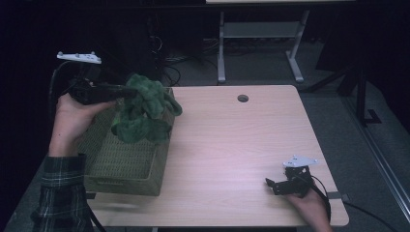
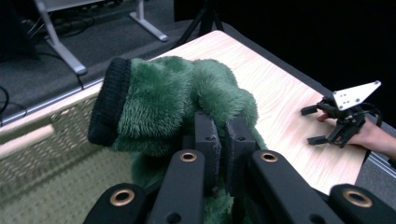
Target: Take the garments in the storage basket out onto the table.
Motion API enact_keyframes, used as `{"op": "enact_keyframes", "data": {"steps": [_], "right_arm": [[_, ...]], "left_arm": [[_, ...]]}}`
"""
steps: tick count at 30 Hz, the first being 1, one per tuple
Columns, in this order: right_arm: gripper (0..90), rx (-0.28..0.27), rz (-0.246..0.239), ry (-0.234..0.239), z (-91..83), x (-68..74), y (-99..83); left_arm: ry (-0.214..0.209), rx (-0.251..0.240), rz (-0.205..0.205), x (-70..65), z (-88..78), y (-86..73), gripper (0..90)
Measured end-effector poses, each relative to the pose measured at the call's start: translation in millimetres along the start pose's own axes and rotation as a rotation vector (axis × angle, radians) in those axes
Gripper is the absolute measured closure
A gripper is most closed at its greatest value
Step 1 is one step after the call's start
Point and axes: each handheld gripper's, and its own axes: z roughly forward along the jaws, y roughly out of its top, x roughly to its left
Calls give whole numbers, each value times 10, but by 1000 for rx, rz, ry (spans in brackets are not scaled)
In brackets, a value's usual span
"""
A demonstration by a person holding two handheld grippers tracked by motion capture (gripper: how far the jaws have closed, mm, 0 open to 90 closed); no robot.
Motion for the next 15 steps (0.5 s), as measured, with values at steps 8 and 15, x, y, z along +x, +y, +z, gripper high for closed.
{"op": "enact_keyframes", "data": {"steps": [8,15], "right_arm": [[12,0,-2,0,0,-2,0],[12,0,-4,0,0,-2,-1]], "left_arm": [[-21,12,35,-210,184,142,860],[-60,45,61,-392,481,221,862]]}}
